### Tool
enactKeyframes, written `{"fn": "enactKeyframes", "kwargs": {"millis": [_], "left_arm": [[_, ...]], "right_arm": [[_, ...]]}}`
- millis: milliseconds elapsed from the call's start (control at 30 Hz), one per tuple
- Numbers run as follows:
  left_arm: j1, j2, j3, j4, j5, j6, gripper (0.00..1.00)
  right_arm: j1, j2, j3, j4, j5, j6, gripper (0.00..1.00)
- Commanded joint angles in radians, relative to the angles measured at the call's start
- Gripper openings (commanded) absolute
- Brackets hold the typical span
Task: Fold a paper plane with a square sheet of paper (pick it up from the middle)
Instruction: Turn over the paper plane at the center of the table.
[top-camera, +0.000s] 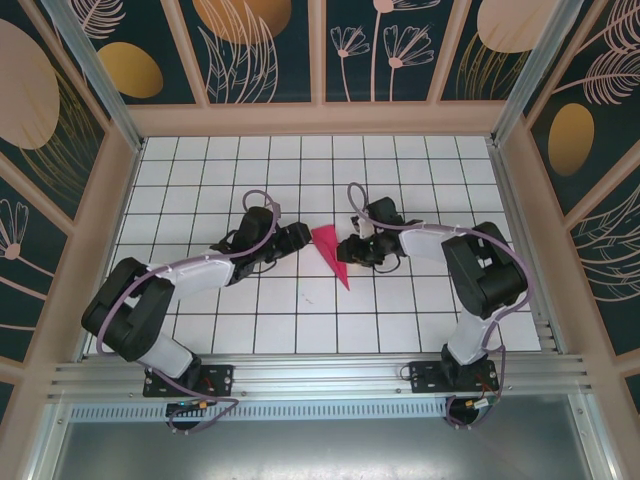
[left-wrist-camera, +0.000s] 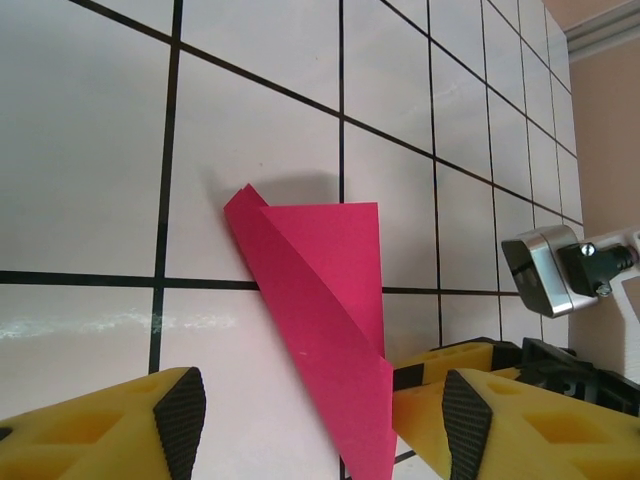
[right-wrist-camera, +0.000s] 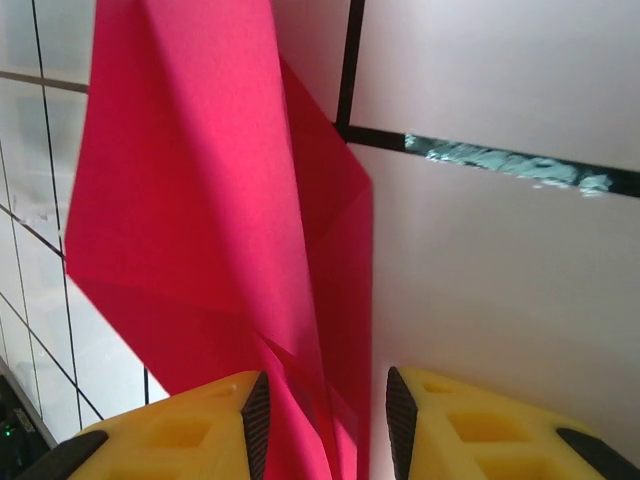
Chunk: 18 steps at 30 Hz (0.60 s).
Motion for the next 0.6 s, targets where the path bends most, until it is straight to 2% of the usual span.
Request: {"fn": "enactKeyframes", "kwargs": {"millis": [0,100,233,300,367,467,567], "left_arm": [[-0.002,0.017,0.008,0.034,0.032,-0.013,0.66],[-0.002,0.023,0.006,0.030,0.029,-0.011,0.66],[-0.001,0.021,-0.001,0.025,0.016,-0.012,0.66],[-0.002,0.009,-0.007,0.014,-0.014,-0.016,0.65],[-0.002,-0.012,-0.017,-0.004,-0.060,-0.024,0.65],[-0.001,-0.052,-0.032,-0.032,-0.126,-0.034,0.65],[0.000,-0.091,-0.051,-0.050,-0.172,-0.038,0.66]], "right_arm": [[0.024,0.020,0.038,0.018,-0.030,-0.022,0.37],[0.048,0.024,0.063,-0.012,0.018,-0.033,0.30],[0.116,0.037,0.127,-0.100,0.171,-0.055,0.20],[0.150,0.062,0.172,-0.162,0.271,-0.059,0.13],[0.188,0.083,0.214,-0.213,0.392,-0.047,0.11],[0.247,0.098,0.294,-0.300,0.559,-0.033,0.03],[0.280,0.098,0.371,-0.383,0.718,0.001,0.02]]}}
